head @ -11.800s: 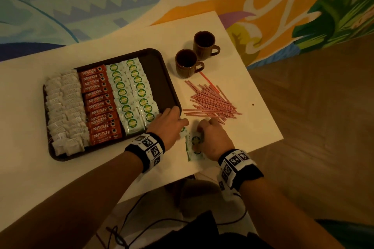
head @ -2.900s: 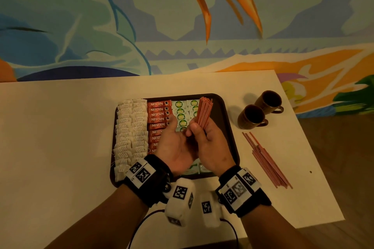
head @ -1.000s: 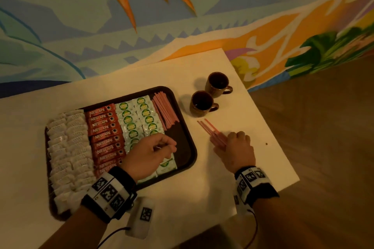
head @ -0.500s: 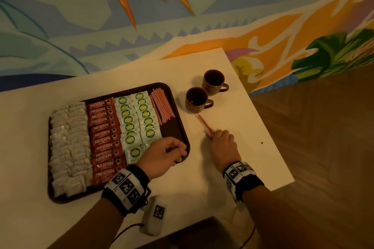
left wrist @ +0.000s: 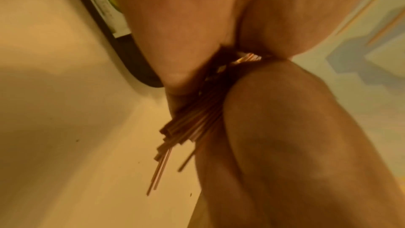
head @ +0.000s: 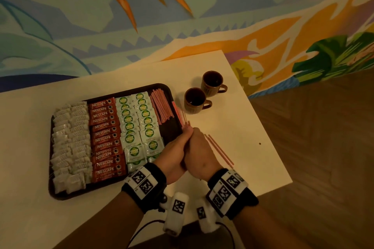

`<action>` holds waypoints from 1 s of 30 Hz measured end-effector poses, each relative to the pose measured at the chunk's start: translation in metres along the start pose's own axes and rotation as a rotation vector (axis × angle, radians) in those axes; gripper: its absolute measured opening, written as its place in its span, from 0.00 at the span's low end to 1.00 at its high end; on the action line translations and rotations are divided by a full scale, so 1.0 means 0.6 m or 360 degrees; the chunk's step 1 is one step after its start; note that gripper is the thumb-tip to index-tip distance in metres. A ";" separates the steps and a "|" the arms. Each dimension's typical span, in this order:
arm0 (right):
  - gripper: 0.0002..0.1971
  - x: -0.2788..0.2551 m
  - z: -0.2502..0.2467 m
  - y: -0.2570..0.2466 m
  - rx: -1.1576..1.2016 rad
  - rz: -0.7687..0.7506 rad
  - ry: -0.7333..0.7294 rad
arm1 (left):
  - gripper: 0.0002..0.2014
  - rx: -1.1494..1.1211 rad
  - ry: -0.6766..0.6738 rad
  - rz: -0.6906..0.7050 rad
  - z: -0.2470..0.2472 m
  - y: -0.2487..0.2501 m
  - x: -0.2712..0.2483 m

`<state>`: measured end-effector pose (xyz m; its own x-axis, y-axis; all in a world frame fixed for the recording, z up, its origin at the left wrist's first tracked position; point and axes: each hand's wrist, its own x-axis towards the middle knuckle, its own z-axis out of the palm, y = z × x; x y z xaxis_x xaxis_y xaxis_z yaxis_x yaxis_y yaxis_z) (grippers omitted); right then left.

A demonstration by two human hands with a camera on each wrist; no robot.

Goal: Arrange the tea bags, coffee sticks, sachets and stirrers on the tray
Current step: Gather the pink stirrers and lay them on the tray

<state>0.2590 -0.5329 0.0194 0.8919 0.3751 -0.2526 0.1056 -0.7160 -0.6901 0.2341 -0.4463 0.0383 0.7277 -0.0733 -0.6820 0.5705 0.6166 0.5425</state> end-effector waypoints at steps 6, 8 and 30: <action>0.18 0.006 0.033 -0.062 -0.0389 0.0121 -0.0028 | 0.20 -0.0257 0.0053 -0.0022 -0.046 0.017 0.000; 0.16 0.011 0.037 -0.079 -0.0453 0.0110 -0.0021 | 0.19 -0.0336 0.0032 -0.0004 -0.058 0.025 -0.003; 0.12 0.032 0.007 -0.086 0.0764 0.0514 0.0050 | 0.11 0.0186 0.0148 0.0528 -0.140 0.099 -0.012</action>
<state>0.2691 -0.4862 0.0476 0.8590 0.1591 -0.4866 -0.3790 -0.4414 -0.8134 0.2308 -0.3434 0.0343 0.8458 0.1906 -0.4983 0.3527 0.5010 0.7903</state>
